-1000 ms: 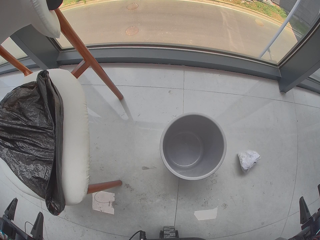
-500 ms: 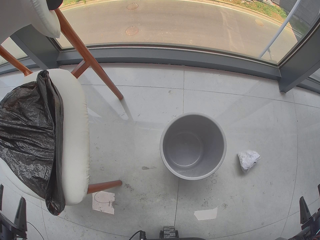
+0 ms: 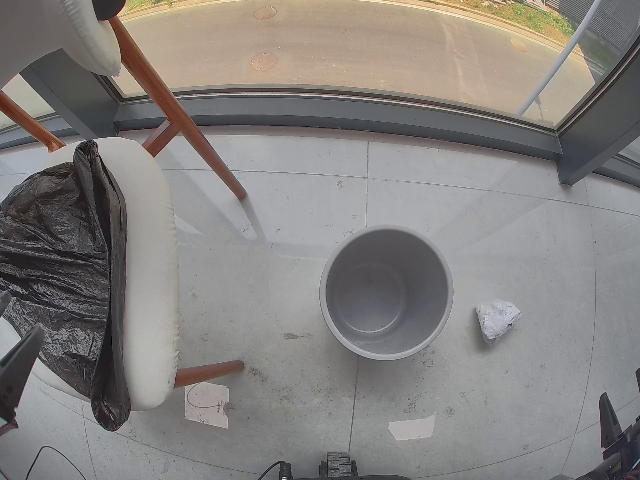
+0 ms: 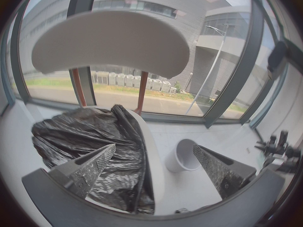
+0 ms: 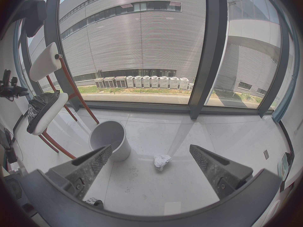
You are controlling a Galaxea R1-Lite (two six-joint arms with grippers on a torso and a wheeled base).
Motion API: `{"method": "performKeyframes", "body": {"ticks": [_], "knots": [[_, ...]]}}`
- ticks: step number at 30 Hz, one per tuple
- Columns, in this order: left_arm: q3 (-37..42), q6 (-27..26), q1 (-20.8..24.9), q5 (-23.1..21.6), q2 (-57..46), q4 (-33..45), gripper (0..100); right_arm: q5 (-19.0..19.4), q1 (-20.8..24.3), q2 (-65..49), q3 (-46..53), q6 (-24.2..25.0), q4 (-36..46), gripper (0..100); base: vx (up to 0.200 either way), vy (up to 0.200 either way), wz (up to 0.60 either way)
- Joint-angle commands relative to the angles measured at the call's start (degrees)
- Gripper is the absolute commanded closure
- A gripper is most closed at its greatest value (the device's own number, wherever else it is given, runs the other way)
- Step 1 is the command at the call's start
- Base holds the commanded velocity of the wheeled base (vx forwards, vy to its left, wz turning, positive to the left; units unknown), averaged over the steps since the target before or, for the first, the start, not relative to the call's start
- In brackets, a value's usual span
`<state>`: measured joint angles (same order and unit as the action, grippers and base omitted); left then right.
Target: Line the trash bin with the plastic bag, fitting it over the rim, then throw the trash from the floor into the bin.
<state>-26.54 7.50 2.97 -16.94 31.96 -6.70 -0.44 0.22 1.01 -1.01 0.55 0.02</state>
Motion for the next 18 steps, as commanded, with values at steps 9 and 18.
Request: {"method": "performKeyframes", "body": {"ticks": [9,18], "knots": [[-4.31,-0.82,1.77,6.93,16.29,5.30,0,0.00,0.04,0.04,1.01,-0.02,-0.02,0,0.000,0.000,0.00],[-7.12,-6.18,5.81,7.98,24.46,4.68,0,0.00,0.04,0.04,1.01,-0.02,-0.02,0,0.000,0.000,0.00]]}}
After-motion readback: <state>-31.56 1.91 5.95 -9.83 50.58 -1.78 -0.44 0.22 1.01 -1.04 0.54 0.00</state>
